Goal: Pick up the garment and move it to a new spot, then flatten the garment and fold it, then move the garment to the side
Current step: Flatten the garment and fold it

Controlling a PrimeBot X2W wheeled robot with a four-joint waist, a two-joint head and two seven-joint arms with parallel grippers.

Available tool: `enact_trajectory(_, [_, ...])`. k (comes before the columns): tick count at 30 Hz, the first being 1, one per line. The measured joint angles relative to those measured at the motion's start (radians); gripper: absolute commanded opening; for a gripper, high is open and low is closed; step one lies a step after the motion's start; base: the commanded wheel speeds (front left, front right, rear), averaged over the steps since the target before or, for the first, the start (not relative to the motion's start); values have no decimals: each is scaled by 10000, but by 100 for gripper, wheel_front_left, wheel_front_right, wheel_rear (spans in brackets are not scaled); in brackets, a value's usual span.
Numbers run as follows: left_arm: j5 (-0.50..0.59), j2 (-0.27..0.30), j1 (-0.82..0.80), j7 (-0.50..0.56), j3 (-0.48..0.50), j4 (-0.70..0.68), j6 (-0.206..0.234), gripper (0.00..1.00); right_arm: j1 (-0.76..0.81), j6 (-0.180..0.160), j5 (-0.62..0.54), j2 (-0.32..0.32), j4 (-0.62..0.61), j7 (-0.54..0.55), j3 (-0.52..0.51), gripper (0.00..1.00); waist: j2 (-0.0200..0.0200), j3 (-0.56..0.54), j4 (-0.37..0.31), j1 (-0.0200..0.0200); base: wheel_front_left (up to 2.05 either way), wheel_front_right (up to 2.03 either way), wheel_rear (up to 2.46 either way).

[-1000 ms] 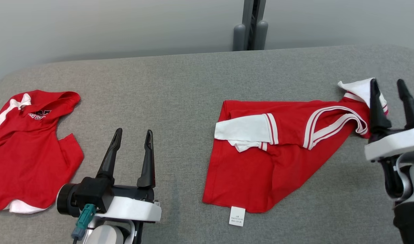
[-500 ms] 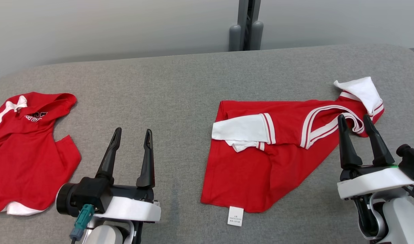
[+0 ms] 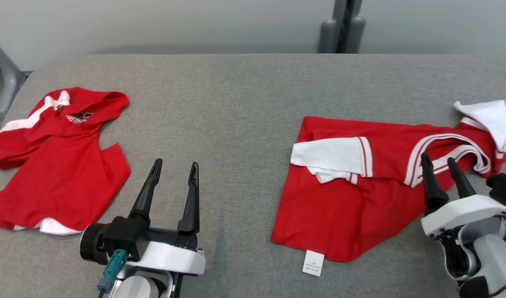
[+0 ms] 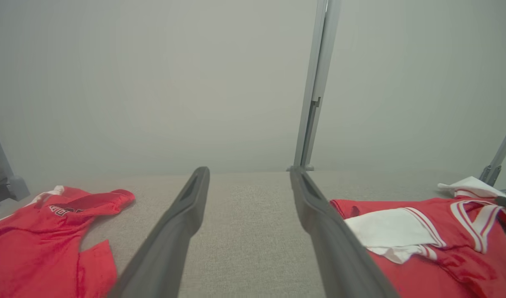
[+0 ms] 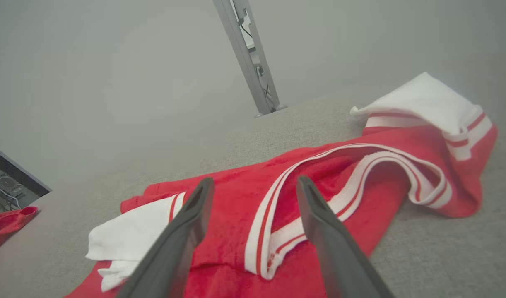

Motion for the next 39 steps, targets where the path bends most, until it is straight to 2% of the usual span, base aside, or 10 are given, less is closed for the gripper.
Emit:
enact_trajectory(5, [0,-2,-48,0,-61,19,6,100,-520,0,1218,-186,1287,324,111,100,0,199,596,0,0,0,0])
enact_trajectory(12, [-12,6,-47,0,-140,13,61,100,-744,0,1971,-541,1919,487,867,100,0,334,950,0,0,0,0])
enact_trajectory(13, [-12,4,-47,0,-140,12,73,100,-770,0,2094,-593,1904,502,1030,84,0,350,955,0,0,0,0])
enact_trajectory(14, [-12,0,-48,0,-140,10,82,100,-817,0,2226,-612,1893,518,1181,35,0,365,947,-1,0,0,0])
enact_trajectory(15, [-12,2,-48,0,-123,2,88,100,-868,0,2286,-633,1848,512,1365,0,0,378,924,0,0,0,0])
enact_trajectory(20, [4,0,-82,0,4,6,92,100,-1019,0,2746,-846,1373,192,1801,0,0,399,623,0,0,0,0])
enact_trajectory(25, [19,8,-67,0,224,8,88,100,-573,0,3662,-1204,-130,123,2472,0,0,296,39,0,0,0,0])
enact_trajectory(29, [33,0,-62,0,330,-13,82,100,162,0,4470,-2117,-1687,424,2846,0,0,219,-583,0,0,0,0])
enact_trajectory(33, [25,-2,-76,0,435,-44,88,100,973,0,5150,-3335,-3206,1045,2947,0,0,161,-1259,0,0,0,0])
enact_trajectory(39, [-15,-4,-214,0,464,-42,90,100,2290,0,5833,-4964,-4399,2337,2648,0,0,136,-2120,0,0,0,0])
